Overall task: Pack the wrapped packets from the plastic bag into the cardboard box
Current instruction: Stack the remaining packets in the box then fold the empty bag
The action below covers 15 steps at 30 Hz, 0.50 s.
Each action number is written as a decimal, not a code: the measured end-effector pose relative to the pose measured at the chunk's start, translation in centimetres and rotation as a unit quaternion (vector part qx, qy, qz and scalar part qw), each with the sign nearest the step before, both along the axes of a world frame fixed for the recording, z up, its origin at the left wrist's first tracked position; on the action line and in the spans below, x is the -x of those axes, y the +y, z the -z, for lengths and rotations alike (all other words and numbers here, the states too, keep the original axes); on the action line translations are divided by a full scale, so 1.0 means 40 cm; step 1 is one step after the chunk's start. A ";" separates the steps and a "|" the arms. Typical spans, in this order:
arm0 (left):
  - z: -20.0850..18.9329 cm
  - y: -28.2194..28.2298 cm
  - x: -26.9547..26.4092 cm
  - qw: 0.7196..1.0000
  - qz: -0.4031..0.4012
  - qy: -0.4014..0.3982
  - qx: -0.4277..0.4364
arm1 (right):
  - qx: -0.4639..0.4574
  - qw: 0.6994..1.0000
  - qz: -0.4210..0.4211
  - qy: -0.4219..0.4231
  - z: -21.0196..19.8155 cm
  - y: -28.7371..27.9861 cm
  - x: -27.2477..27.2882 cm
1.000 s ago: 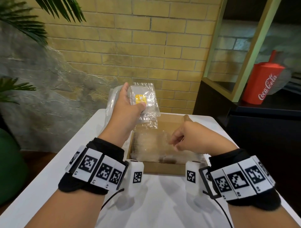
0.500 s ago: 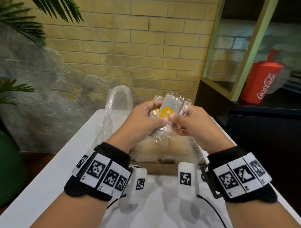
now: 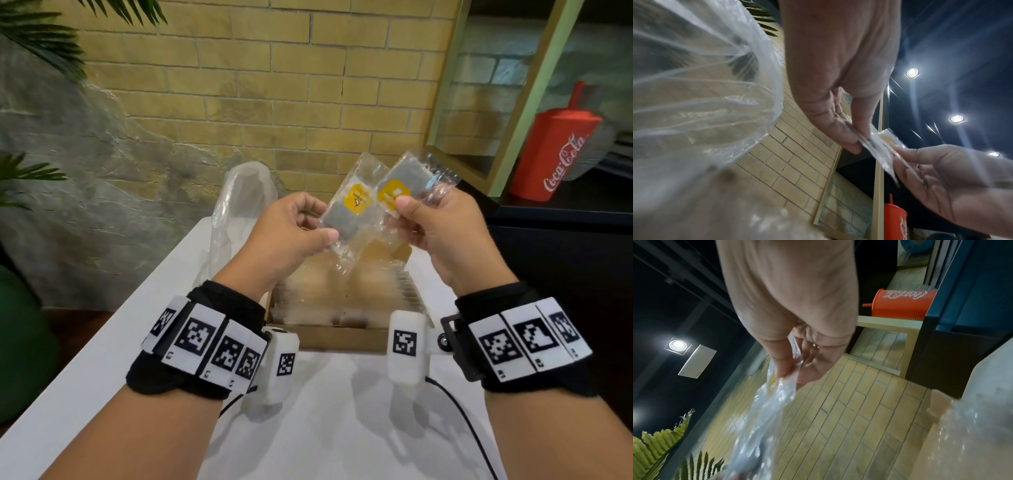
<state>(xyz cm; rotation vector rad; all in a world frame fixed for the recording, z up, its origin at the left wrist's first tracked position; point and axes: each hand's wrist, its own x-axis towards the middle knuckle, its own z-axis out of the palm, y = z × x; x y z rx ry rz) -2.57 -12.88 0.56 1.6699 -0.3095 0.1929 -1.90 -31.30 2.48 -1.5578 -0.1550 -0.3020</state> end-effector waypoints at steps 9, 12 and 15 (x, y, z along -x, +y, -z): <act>-0.004 -0.013 0.001 0.999 -0.025 0.007 -0.032 | 0.035 0.999 -0.023 0.003 0.007 0.003 -0.001; -0.001 -0.015 0.003 0.998 -0.033 0.010 -0.047 | 0.026 0.999 -0.030 0.010 0.011 0.010 0.000; 0.003 -0.011 0.002 0.995 -0.046 0.005 -0.093 | 0.007 1.000 -0.013 -0.006 0.009 0.004 -0.004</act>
